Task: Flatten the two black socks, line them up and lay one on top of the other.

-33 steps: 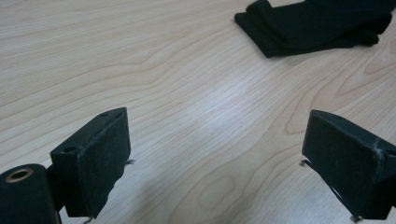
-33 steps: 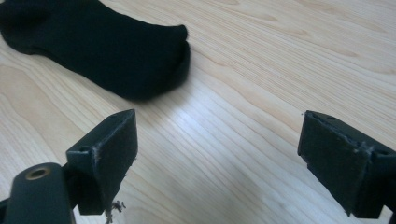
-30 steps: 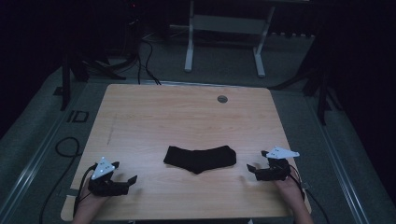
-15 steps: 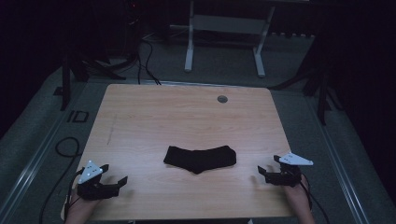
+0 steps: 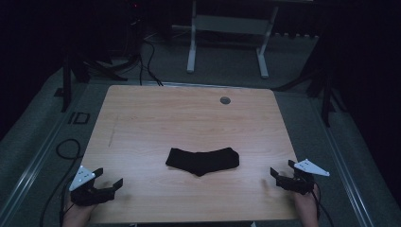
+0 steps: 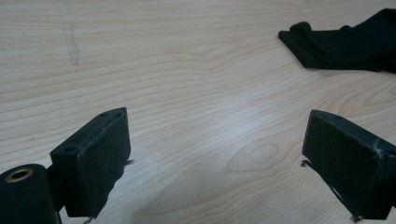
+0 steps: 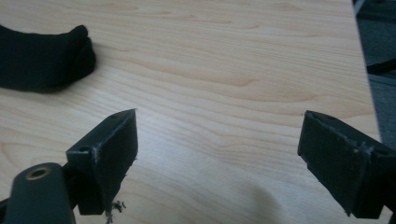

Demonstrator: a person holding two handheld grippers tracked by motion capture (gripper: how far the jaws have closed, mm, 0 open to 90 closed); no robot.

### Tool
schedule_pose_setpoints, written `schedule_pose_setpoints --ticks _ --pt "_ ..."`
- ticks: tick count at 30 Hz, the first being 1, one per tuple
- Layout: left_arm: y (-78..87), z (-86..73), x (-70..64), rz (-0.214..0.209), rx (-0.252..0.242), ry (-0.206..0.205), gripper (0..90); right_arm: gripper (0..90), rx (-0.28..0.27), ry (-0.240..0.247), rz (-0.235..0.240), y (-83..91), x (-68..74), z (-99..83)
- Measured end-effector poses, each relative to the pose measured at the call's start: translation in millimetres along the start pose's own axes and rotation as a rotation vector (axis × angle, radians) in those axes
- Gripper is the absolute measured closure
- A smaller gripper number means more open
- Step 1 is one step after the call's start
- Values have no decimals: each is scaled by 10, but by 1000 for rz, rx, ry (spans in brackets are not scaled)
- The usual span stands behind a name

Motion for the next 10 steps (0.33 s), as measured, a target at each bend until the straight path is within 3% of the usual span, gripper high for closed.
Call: schedule_pose_setpoints --ticks 10 --pt "17 -12 31 9 -30 17 85 120 5 -8 -13 -14 -49 -21"
Point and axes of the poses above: each handheld gripper's, and its own axes: y roughly backward along the jaws, z roughly out of its top, x roughly to its left, the point moved 6 cm from there along -y, roughly forward along the jaws, and after that the axes turned 15 degrees about -z, right-handed, at the moved point
